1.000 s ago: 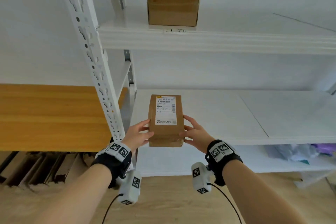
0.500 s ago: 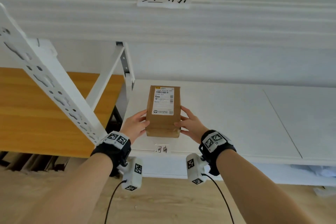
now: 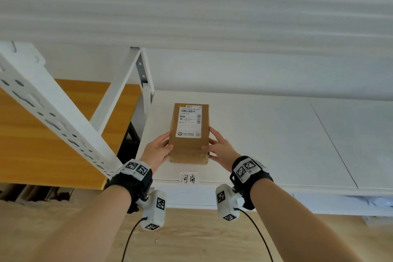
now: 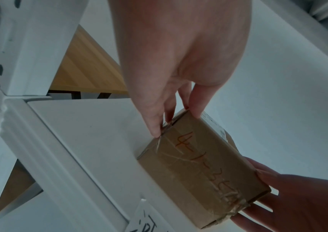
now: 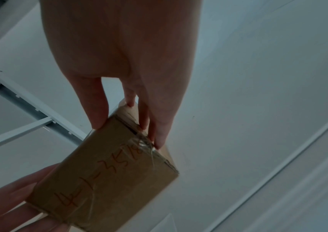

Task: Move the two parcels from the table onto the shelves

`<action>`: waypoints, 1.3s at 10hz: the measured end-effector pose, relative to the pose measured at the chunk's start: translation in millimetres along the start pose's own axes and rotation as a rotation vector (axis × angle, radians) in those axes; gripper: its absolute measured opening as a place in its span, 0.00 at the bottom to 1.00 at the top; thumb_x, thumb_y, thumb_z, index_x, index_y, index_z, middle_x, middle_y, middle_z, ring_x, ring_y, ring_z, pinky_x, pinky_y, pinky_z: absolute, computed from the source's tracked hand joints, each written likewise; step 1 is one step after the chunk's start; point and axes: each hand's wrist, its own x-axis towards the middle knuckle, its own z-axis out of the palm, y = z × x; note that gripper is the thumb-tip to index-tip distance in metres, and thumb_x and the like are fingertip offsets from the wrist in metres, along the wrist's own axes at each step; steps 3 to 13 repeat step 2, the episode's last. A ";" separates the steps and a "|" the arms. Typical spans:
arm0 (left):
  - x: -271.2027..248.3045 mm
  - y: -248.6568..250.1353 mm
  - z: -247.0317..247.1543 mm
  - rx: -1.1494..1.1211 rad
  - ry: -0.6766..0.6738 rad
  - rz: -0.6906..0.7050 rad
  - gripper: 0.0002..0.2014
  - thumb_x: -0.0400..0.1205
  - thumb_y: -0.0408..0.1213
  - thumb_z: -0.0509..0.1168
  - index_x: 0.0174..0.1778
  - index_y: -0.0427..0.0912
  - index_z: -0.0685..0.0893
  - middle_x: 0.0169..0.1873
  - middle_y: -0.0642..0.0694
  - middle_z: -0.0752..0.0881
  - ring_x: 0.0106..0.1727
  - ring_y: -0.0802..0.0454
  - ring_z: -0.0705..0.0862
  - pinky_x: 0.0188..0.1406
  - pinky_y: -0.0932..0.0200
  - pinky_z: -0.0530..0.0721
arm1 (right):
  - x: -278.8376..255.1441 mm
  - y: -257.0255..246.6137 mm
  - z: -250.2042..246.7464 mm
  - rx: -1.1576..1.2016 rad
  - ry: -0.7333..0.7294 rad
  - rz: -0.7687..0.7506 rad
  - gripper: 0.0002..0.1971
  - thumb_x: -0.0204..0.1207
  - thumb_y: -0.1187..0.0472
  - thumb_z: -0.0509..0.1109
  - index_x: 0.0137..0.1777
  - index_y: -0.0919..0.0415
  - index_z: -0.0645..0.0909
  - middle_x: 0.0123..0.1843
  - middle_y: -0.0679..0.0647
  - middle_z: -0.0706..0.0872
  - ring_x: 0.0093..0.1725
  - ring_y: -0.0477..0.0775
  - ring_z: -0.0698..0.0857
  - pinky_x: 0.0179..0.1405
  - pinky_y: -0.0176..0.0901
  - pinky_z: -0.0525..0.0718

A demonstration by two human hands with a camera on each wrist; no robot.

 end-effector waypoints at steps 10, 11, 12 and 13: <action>-6.4 -1.1 -2.7 0.292 0.089 0.080 0.31 0.83 0.35 0.63 0.82 0.49 0.61 0.82 0.40 0.64 0.82 0.45 0.64 0.80 0.43 0.66 | -7.1 5.9 -0.4 -0.185 0.102 -0.029 0.41 0.73 0.65 0.73 0.82 0.43 0.58 0.78 0.59 0.73 0.77 0.57 0.72 0.75 0.57 0.70; -6.4 -1.1 -2.7 0.292 0.089 0.080 0.31 0.83 0.35 0.63 0.82 0.49 0.61 0.82 0.40 0.64 0.82 0.45 0.64 0.80 0.43 0.66 | -7.1 5.9 -0.4 -0.185 0.102 -0.029 0.41 0.73 0.65 0.73 0.82 0.43 0.58 0.78 0.59 0.73 0.77 0.57 0.72 0.75 0.57 0.70; -6.4 -1.1 -2.7 0.292 0.089 0.080 0.31 0.83 0.35 0.63 0.82 0.49 0.61 0.82 0.40 0.64 0.82 0.45 0.64 0.80 0.43 0.66 | -7.1 5.9 -0.4 -0.185 0.102 -0.029 0.41 0.73 0.65 0.73 0.82 0.43 0.58 0.78 0.59 0.73 0.77 0.57 0.72 0.75 0.57 0.70; -6.4 -1.1 -2.7 0.292 0.089 0.080 0.31 0.83 0.35 0.63 0.82 0.49 0.61 0.82 0.40 0.64 0.82 0.45 0.64 0.80 0.43 0.66 | -7.1 5.9 -0.4 -0.185 0.102 -0.029 0.41 0.73 0.65 0.73 0.82 0.43 0.58 0.78 0.59 0.73 0.77 0.57 0.72 0.75 0.57 0.70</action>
